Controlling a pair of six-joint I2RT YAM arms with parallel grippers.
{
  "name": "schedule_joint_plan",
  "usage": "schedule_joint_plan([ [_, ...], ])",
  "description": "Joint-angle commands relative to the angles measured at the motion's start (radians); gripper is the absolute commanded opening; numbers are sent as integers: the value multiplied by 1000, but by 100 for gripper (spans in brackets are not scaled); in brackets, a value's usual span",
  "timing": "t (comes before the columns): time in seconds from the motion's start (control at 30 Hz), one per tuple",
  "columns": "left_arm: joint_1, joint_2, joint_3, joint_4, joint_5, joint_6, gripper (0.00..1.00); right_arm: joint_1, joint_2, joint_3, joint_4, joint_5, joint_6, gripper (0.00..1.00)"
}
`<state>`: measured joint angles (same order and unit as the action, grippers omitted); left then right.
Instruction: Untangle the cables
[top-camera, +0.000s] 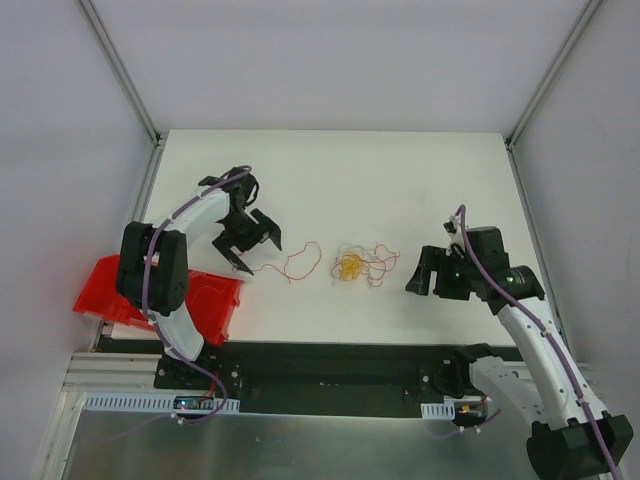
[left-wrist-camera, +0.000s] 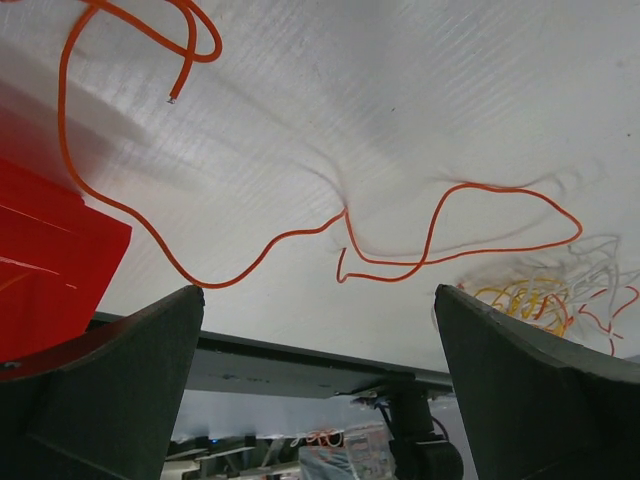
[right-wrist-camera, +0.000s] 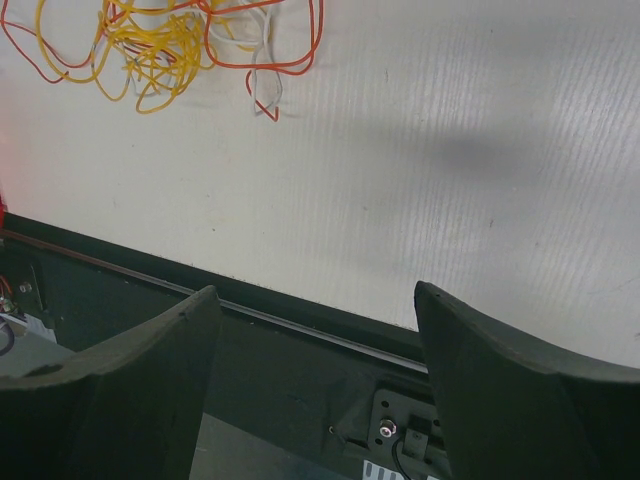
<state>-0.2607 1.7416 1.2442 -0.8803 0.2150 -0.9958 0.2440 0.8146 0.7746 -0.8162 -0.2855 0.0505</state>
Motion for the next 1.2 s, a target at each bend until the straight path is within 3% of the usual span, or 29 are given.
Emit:
schedule_joint_plan([
  [0.0,0,9,1,6,-11,-122,99,-6,-19,5,-1,-4,-6,80],
  [0.27,0,23,-68,33,-17,-266,99,-6,-15,6,-3,-3,-8,80],
  [0.53,0,30,-88,38,-60,-297,90,-6,-17,6,-1,-1,-12,81],
  [0.6,0,32,-85,41,-87,-284,83,-5,-14,6,-1,-4,-14,81],
  [0.73,1,7,-88,49,-144,-250,58,-6,-14,6,-1,-6,-15,80],
  [0.93,1,-51,-118,86,-184,-215,42,-6,-20,6,-1,-12,-17,81],
  [0.97,1,-57,-121,93,-186,-201,35,-5,-20,6,-1,-14,-17,81],
  [1.03,1,-73,-120,101,-189,-175,8,-6,-15,6,-1,-18,-20,80],
  [1.07,1,-83,-123,99,-192,-162,0,-5,-12,6,-1,-20,-18,80],
  [1.17,-9,-141,-121,99,-209,-104,0,-5,-14,6,0,-21,-20,81],
])
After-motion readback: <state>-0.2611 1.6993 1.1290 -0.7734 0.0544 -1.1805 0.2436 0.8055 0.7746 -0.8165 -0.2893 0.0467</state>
